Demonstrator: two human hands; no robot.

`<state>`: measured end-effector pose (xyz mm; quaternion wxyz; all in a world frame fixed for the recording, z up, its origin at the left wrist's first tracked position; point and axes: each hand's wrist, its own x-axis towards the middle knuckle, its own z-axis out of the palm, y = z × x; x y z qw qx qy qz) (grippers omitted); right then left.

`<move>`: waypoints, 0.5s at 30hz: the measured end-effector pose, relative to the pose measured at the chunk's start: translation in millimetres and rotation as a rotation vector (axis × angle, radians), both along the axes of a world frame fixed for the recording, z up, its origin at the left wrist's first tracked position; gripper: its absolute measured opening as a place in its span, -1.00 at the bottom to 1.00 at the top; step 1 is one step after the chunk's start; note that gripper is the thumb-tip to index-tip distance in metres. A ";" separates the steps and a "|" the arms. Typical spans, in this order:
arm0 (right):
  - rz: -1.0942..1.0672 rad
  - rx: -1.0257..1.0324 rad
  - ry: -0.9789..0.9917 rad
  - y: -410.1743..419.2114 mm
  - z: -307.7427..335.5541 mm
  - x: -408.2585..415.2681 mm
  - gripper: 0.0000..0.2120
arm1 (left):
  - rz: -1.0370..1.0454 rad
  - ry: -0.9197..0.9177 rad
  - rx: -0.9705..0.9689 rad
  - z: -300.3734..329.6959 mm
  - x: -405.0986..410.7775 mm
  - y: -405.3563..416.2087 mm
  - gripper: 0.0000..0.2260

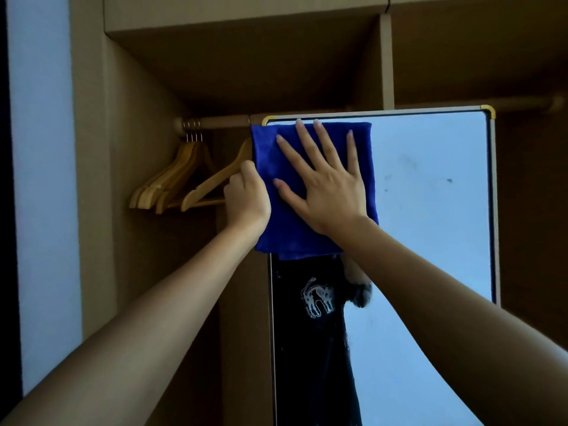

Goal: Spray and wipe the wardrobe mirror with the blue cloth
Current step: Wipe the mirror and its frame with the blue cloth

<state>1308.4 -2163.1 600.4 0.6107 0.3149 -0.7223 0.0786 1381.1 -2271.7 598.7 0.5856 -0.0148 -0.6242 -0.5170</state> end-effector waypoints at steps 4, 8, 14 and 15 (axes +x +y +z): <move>0.020 -0.035 0.007 12.3 -7.7 -4.5 -0.37 | 0.108 0.031 -0.080 -3.5 -5.0 1.6 -0.61; 0.001 -0.079 -0.028 43.6 -14.5 -16.6 -0.38 | 0.229 0.037 -0.108 -3.4 -10.5 3.0 -0.59; -0.020 -0.186 -0.114 105.2 -24.5 -41.4 -0.39 | 0.329 0.054 -0.167 -4.6 -18.6 2.5 -0.60; -0.020 -0.208 -0.129 113.0 -28.5 -45.2 -0.39 | 0.339 0.060 -0.170 -4.6 -19.3 2.7 -0.60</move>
